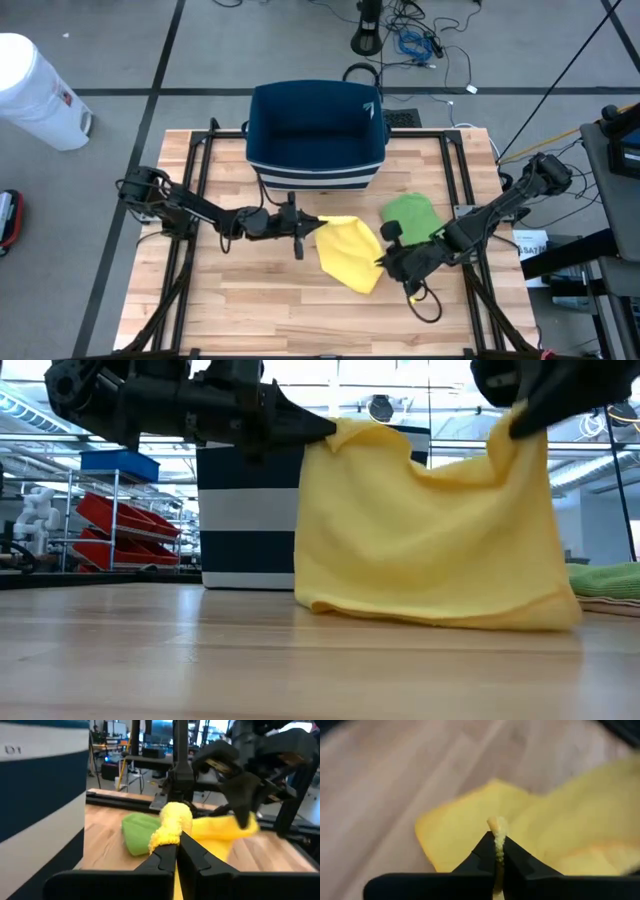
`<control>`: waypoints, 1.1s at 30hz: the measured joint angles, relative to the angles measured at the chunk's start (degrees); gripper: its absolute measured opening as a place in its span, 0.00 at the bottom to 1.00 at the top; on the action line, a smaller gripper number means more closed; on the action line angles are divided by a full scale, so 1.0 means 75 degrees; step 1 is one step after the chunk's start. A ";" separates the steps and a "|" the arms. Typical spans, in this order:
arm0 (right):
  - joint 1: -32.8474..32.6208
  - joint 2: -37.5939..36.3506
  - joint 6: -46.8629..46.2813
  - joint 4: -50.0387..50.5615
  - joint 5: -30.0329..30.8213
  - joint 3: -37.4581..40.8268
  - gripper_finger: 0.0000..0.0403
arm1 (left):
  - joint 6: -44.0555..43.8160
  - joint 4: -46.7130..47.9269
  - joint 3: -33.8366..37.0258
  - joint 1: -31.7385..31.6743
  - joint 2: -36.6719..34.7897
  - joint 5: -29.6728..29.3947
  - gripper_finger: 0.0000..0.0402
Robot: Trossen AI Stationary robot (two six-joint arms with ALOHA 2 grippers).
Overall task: Fold towel
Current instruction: Fold the yellow towel
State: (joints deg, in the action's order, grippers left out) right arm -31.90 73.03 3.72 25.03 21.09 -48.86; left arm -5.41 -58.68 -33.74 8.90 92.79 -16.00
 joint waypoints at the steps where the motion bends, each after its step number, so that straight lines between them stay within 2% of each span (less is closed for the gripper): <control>1: 0.0000 0.0014 -0.0135 0.0220 0.0142 0.0000 0.03 | 0.0041 0.0099 0.0000 -0.0005 0.0000 0.0074 0.03; 4: 0.0000 0.0104 -0.0467 0.0620 0.0391 0.0000 0.13 | 0.0138 0.0336 0.0000 -0.0002 0.0003 0.0112 0.12; 7: 0.0004 0.0162 -0.0914 0.0996 0.1258 0.0000 0.27 | -0.0044 0.0516 0.0000 -0.0015 0.0003 0.0055 0.22; 10: 0.0054 0.0193 -0.1637 0.1709 0.2462 0.0000 0.39 | -0.0168 0.0552 0.0000 -0.0054 0.0003 -0.0345 0.30; 12: 0.0096 0.0193 -0.2018 0.1980 0.2652 0.0000 0.44 | -0.0184 0.0558 0.0000 -0.0046 0.0003 -0.0808 0.35; 16: 0.0037 0.0193 -0.2178 0.1706 0.2055 0.0000 0.47 | 0.0058 0.0549 0.0000 -0.0040 0.0003 -0.1351 0.40; 21: -0.0188 0.0193 -0.1978 0.0823 0.1152 0.0000 0.44 | 0.0137 0.0526 0.0000 -0.0052 0.0003 -0.1712 0.41; 24: -0.0338 0.0214 -0.1845 0.0270 0.0536 0.0010 0.42 | 0.0137 0.0527 0.0000 -0.0054 0.0003 -0.1729 0.41; 28: -0.0422 0.0445 -0.1493 -0.1194 -0.0834 0.0317 0.41 | 0.0140 0.0558 0.0000 -0.0054 0.0003 -0.1547 0.41; 31: -0.0412 0.0855 -0.1468 -0.1520 -0.1040 0.0459 0.41 | 0.0138 0.0570 0.0000 -0.0013 0.0003 -0.1459 0.41; 33: -0.0402 0.1245 -0.1510 -0.1593 -0.1031 0.0463 0.41 | 0.0098 0.0660 0.0000 0.0029 -0.0003 -0.1047 0.41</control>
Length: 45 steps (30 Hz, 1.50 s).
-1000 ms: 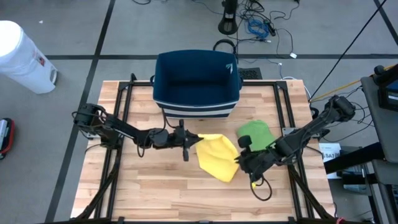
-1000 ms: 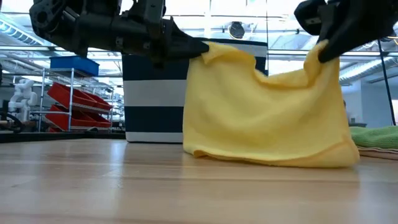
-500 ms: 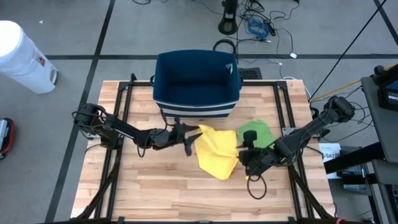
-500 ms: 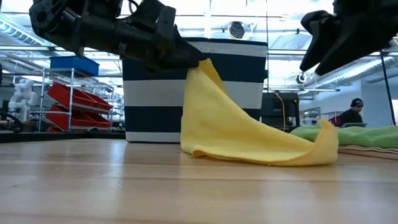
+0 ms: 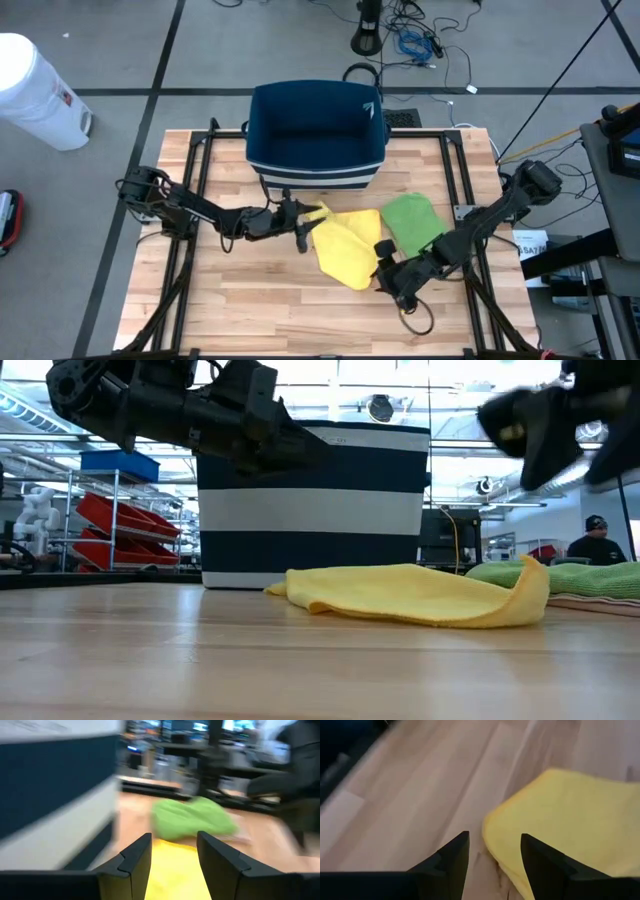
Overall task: Fold towel
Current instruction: Fold the yellow towel
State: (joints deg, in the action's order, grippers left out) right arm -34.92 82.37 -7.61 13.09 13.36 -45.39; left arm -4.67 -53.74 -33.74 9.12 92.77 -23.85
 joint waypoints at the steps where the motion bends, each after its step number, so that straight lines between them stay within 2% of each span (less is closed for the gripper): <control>1: 0.0003 0.0200 -0.0009 -0.0085 -0.0004 0.0010 0.41 | -0.0095 0.0066 0.0000 0.0009 0.0000 0.0332 0.41; 4: 0.0004 0.0793 0.0182 -0.0805 -0.0132 0.0023 0.41 | -0.0351 0.0311 0.0000 0.0029 0.0000 0.1408 0.41; 6: 0.0006 0.1125 0.0354 -0.1247 -0.0297 0.0023 0.41 | -0.0363 0.0582 0.0000 0.0120 0.0000 0.1795 0.41; 12: 0.0202 0.1631 0.0356 -0.1583 -0.0194 0.0017 0.41 | 0.0284 0.1386 0.0000 0.0580 0.0000 0.1922 0.41; 19: 0.0414 0.1795 0.0296 -0.1638 -0.0169 0.0017 0.39 | 0.0359 0.1790 0.0000 0.0868 0.0000 0.1921 0.41; 23: 0.0411 0.1795 0.0302 -0.1592 -0.0241 0.0017 0.29 | 0.0360 0.2028 0.0000 0.0910 0.0000 0.1913 0.41; 29: 0.0411 0.1795 0.0448 -0.1639 -0.0413 0.0017 0.04 | 0.0452 0.2122 0.0000 0.0910 0.0000 0.1893 0.41; 31: 0.0411 0.1795 0.0497 -0.1742 -0.0384 0.0017 0.02 | 0.0490 0.2116 0.0000 0.0931 0.0023 0.1889 0.41; 35: 0.0461 0.1634 0.0471 -0.1869 0.0013 0.0015 0.01 | 0.0496 0.1895 0.0000 0.1063 0.0373 0.1869 0.41; 40: 0.0463 0.0935 0.0569 -0.1851 0.1093 0.0012 0.00 | 0.0502 0.1347 0.0000 0.1194 0.0996 0.1836 0.41; 45: 0.0478 0.0053 0.0881 -0.1834 0.1892 0.0003 0.00 | 0.0720 0.0765 -0.0003 0.1262 0.1218 0.1184 0.41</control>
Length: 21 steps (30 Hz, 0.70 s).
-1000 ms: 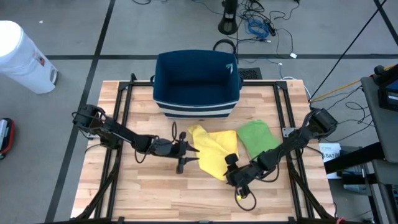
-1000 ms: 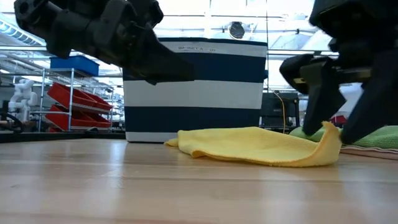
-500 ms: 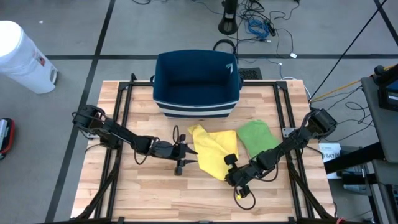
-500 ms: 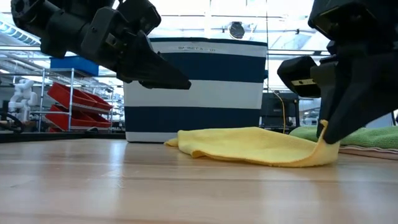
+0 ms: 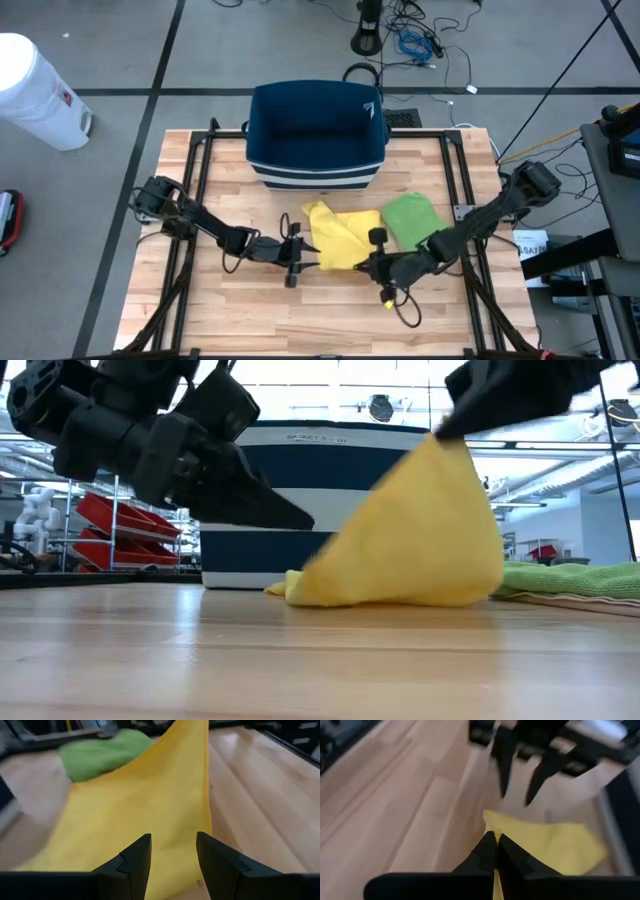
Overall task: Fold towel
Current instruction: Fold the yellow towel
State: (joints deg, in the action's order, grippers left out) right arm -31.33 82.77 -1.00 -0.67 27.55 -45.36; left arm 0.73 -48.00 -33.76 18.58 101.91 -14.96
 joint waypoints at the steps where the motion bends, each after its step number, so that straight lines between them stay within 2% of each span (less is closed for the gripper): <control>1: 0.0000 -0.0183 0.0086 0.0003 0.0096 0.0000 0.00 | 0.0087 -0.0109 0.0000 0.0025 0.0000 -0.0108 0.41; 7: 0.0132 -0.0867 0.0377 0.0087 0.0359 0.0000 0.00 | 0.0327 -0.1007 -0.0074 0.0171 0.0000 -0.0212 0.41; 11: 0.0262 -0.0933 0.0487 0.0127 0.0367 0.0000 0.00 | 0.0110 -0.0551 -0.0502 0.0190 0.0000 -0.0300 0.41; 16: 0.0365 -0.0933 0.0522 0.0166 0.0365 0.0000 0.00 | -0.0056 0.0441 -0.1101 0.0146 0.0000 -0.1541 0.41; 21: 0.0388 -0.0933 0.0645 0.0169 0.0367 0.0000 0.00 | -0.0069 0.0821 -0.1510 0.0112 0.0003 -0.1378 0.41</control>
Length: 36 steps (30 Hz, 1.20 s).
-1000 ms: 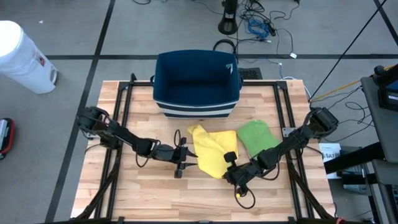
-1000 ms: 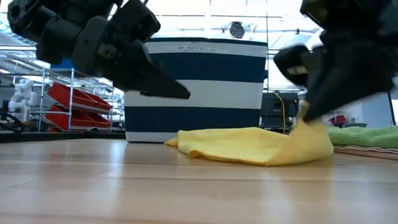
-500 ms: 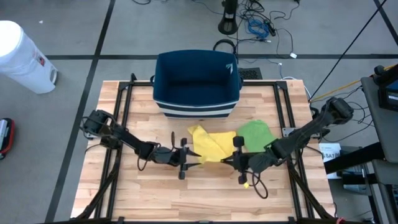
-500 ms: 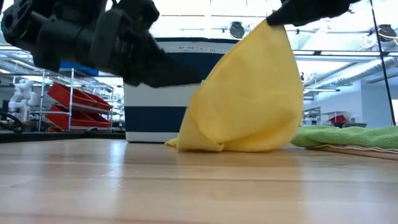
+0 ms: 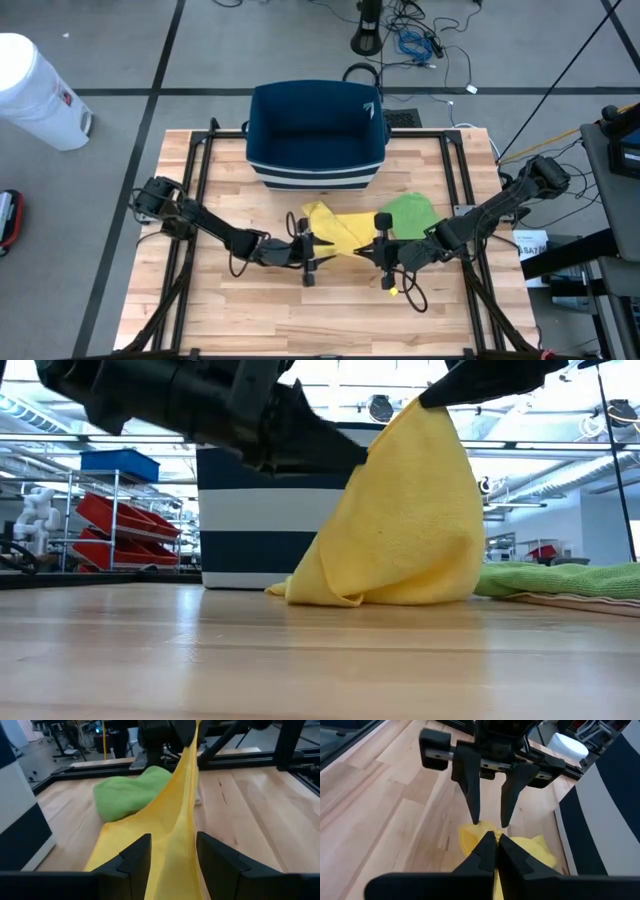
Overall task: Fold towel
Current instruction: Fold the yellow towel
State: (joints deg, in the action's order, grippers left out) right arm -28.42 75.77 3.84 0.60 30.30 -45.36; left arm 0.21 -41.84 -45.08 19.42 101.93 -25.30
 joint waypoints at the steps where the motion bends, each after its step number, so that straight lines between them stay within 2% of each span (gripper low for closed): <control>1: 0.0000 0.0000 0.0029 -0.0002 0.0001 0.0000 0.00 | 0.0005 0.0032 -0.0063 0.0000 0.0000 0.0000 0.41; 8: 0.0069 0.0000 0.0219 -0.0019 0.0217 0.0000 0.00 | -0.0012 0.0190 -0.0439 -0.0059 0.0041 0.0000 0.41; 16: 0.0117 -0.0049 0.0578 -0.0372 0.0431 0.0000 0.00 | -0.0104 0.1220 -0.1154 -0.0396 0.0800 -0.0361 0.41; 18: 0.0109 -0.0149 0.0568 -0.0236 0.0458 0.0000 0.00 | -0.0088 0.1596 -0.1338 -0.0392 0.0842 -0.0615 0.41; 21: -0.0025 -0.0370 0.0485 0.0192 0.0945 0.0000 0.00 | 0.0240 0.1841 -0.1491 -0.0323 0.0842 -0.1173 0.41; 26: -0.0372 -0.0869 0.0416 0.0862 0.2194 0.0000 0.00 | 0.0944 0.2201 -0.1797 -0.0194 0.0842 -0.3066 0.41; 29: -0.0555 -0.1220 0.0498 0.0993 0.2670 0.0000 0.00 | 0.1130 0.2427 -0.1872 -0.0221 0.0842 -0.3877 0.41; 36: -0.0784 -0.1893 0.0548 0.1425 0.3285 0.0000 0.00 | 0.1256 0.2430 -0.1882 -0.0247 0.0801 -0.4430 0.41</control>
State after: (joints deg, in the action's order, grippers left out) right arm -34.30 61.57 7.95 11.29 54.94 -45.36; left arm 9.63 -23.62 -59.20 17.57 107.94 -58.52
